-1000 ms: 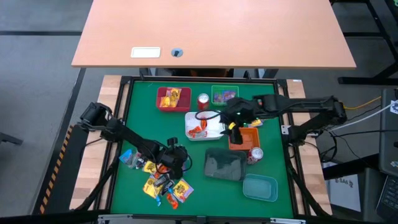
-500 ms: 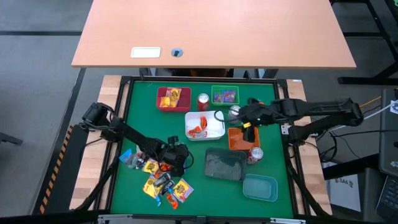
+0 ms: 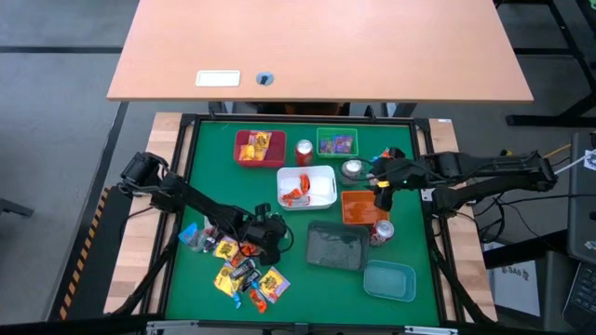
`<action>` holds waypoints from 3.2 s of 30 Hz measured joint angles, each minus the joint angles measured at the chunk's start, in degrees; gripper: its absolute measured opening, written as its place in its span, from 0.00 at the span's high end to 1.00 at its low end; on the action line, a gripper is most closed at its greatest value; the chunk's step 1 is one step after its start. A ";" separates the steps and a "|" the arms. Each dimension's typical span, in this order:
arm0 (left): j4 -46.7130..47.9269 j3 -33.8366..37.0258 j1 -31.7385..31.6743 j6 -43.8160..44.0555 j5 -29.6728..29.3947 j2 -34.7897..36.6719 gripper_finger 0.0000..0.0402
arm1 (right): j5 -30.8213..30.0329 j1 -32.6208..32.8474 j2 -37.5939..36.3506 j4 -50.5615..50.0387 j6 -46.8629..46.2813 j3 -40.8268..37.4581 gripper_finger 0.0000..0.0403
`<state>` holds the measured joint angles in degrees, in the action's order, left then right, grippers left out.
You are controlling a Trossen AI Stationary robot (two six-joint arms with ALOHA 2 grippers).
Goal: Sort candy
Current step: Put the brown candy into the black bin, then put the yellow candy into the red bin
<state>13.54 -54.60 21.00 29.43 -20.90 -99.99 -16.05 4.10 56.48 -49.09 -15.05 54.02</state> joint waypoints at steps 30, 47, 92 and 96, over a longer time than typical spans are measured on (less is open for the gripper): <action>-6.90 -17.34 -4.17 -7.61 1.27 0.18 0.92 | -1.33 0.00 -0.08 -0.50 0.72 -0.13 0.41; -11.15 -17.29 -3.99 -7.21 3.92 0.14 0.70 | -1.33 0.00 -0.04 -0.47 0.79 -0.13 0.41; 11.06 -17.12 12.87 10.51 12.62 -12.22 0.69 | -1.29 0.02 -0.04 -0.54 1.92 -0.13 0.41; 10.31 -17.20 12.78 10.53 12.52 -14.23 0.69 | -1.29 0.02 -0.04 -0.54 1.92 -0.13 0.41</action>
<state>23.85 -71.81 33.78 39.96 -8.38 -114.22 -17.34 4.12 56.45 -49.63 -13.13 53.89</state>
